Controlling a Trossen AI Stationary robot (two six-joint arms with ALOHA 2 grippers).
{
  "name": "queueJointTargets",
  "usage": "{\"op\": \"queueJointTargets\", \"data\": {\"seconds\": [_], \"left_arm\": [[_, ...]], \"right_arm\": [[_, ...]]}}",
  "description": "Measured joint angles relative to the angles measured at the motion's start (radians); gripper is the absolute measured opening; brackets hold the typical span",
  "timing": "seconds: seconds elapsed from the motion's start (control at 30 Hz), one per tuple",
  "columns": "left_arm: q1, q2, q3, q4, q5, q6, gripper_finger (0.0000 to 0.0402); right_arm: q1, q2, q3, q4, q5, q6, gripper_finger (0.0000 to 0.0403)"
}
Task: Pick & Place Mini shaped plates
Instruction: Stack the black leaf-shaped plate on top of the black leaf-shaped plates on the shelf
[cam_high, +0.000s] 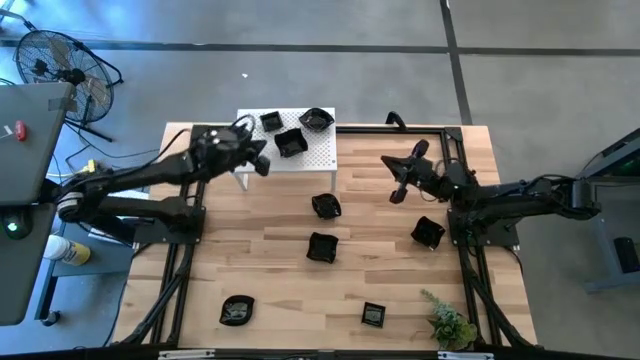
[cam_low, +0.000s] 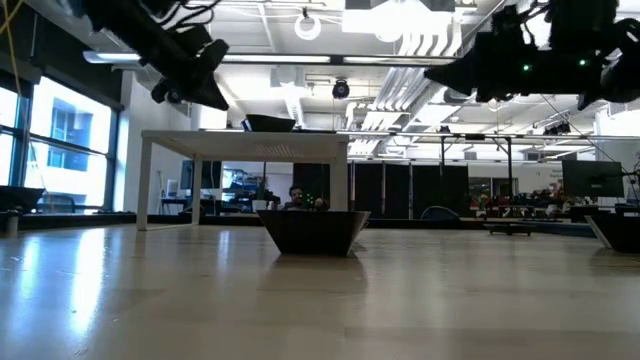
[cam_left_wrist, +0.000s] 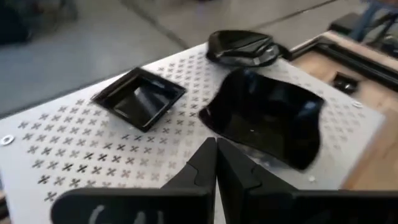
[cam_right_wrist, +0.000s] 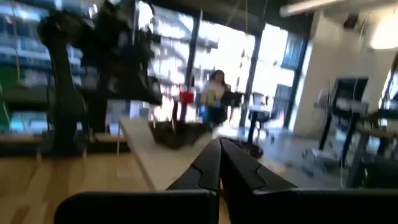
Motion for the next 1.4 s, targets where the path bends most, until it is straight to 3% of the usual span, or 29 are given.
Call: {"op": "queueJointTargets", "data": {"seconds": [0.3,0.43,0.53,0.73,0.9,1.07,1.4], "left_arm": [[-0.075,-0.210,-0.290,0.322,0.023,0.156,0.0005],[-0.077,-0.283,-0.376,0.410,0.076,0.206,0.0005],[-0.077,-0.331,-0.431,0.467,0.102,0.218,0.0005],[-0.077,-0.417,-0.520,0.524,0.122,0.259,0.0005],[-0.077,-0.438,-0.549,0.522,0.122,0.289,0.0005],[-0.077,-0.437,-0.552,0.523,0.122,0.291,0.0005],[-0.077,-0.437,-0.552,0.524,0.121,0.335,0.0005]], "right_arm": [[0.000,0.001,0.220,-0.678,0.100,0.198,0.0001],[0.001,0.001,0.303,-0.910,0.077,0.330,0.0007],[0.001,0.001,0.330,-0.977,0.008,0.443,0.0020],[0.062,0.030,0.309,-0.994,-0.006,0.631,0.0062],[0.156,0.133,0.305,-0.979,0.039,0.762,0.0095],[0.224,0.290,0.305,-0.828,0.049,0.917,0.0115],[0.231,0.590,0.319,-0.537,0.058,1.009,0.0107]]}}
